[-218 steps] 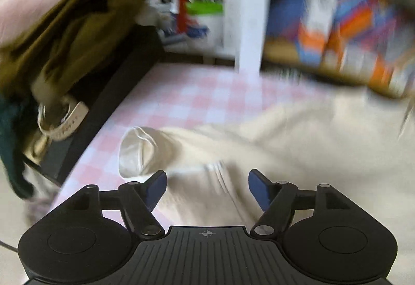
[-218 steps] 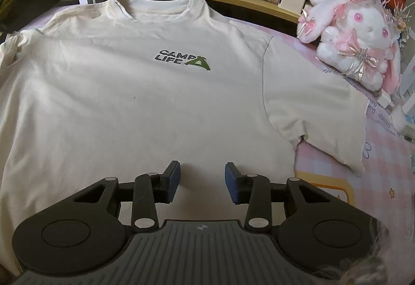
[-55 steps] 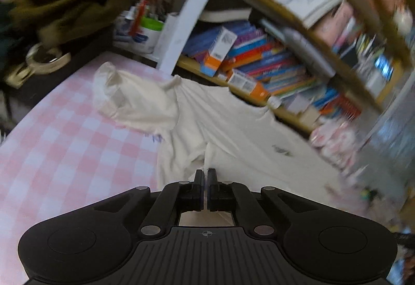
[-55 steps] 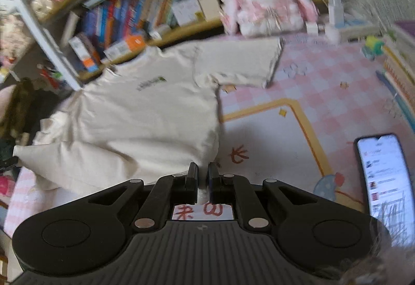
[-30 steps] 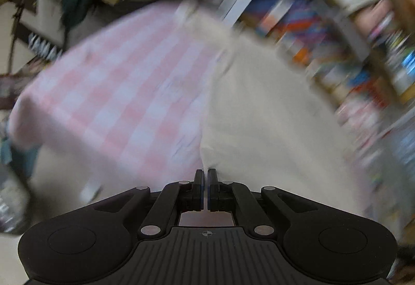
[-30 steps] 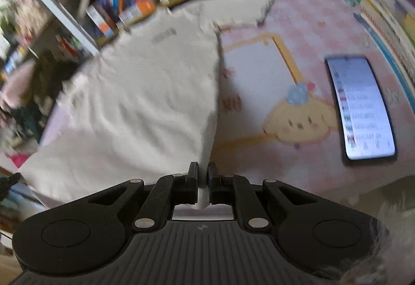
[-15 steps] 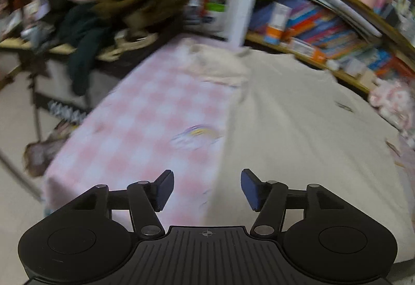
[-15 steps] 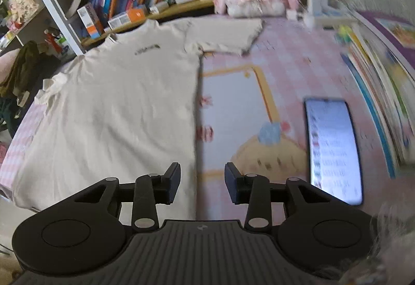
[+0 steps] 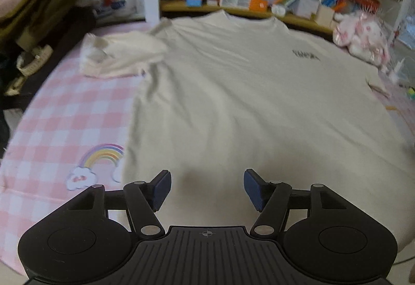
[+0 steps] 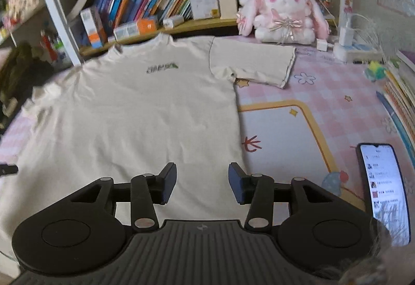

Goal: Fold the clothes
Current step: 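Press the folded cream T-shirt flat with both grippers open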

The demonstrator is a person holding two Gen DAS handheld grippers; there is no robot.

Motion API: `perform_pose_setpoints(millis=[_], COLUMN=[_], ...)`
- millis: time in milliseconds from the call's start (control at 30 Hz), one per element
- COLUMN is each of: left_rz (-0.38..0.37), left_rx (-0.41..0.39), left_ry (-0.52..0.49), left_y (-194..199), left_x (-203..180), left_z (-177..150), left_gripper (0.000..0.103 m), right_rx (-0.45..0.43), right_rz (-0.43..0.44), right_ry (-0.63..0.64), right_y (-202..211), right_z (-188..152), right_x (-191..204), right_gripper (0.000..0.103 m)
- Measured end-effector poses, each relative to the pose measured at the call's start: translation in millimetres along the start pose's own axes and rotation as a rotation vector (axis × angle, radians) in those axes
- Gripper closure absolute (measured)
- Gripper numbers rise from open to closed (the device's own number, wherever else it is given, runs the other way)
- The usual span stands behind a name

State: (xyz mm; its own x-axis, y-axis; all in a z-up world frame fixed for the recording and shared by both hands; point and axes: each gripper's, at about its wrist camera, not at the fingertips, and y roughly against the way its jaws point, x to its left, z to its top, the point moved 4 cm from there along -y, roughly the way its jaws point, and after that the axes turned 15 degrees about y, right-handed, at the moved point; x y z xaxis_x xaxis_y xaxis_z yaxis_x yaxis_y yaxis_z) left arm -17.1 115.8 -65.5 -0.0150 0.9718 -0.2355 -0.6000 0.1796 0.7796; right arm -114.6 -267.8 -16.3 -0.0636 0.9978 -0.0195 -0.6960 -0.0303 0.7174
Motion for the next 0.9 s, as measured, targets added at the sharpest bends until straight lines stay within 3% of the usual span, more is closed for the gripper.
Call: perform_pose_setpoints(millis=[233,300,333,400,533,600,667,800,900], left_rz=[0.045,0.065,0.076,0.083,0.102,0.115,0.125,0.158,0.178], left_rx=[0.048,0.042,0.038,0.007,-0.067,-0.085,-0.090,-0.092,-0.091], left_ry=[0.014,0.019,0.026,0.047,0.084,0.093,0.092,0.098,0.108], left_y=[-9.5,-7.1,-5.6,1.1,15.4,21.1,25.6,33.8,39.3], left_x=[12.6,14.0,13.9,10.2,-3.4,-10.5,-16.4,-24.1,-29.7], left_z=[-6.5,-7.3,-7.4,-5.7,-5.1,-9.9,-16.8,-33.7,-46.4], left_gripper=[0.038,0.038,0.038,0.036,0.025,0.024,0.023,0.017,0.012], right_rx=[0.108,0.132,0.137,0.140,0.074,0.039,0.009,-0.011,-0.016], right_rz=[-0.024,-0.045,-0.055,-0.068,-0.084,-0.088,-0.107,-0.131,-0.145], right_ry=[-0.022,-0.033,-0.040,-0.052,-0.027,-0.011,0.006,0.013,0.000], right_y=[-20.5,-21.0,-20.1,-16.6,-4.8,-0.6,2.3,5.7,8.1], right_z=[-23.7,-30.9,-33.6,-35.8,-26.3,-21.4,-19.5,-26.7,-34.2], right_x=[-0.7,-5.2,-7.3,-9.4,-3.2,1.0,4.0,7.6,8.6], right_gripper=[0.064,0.066,0.071,0.071,0.058,0.049,0.032,0.020,0.017])
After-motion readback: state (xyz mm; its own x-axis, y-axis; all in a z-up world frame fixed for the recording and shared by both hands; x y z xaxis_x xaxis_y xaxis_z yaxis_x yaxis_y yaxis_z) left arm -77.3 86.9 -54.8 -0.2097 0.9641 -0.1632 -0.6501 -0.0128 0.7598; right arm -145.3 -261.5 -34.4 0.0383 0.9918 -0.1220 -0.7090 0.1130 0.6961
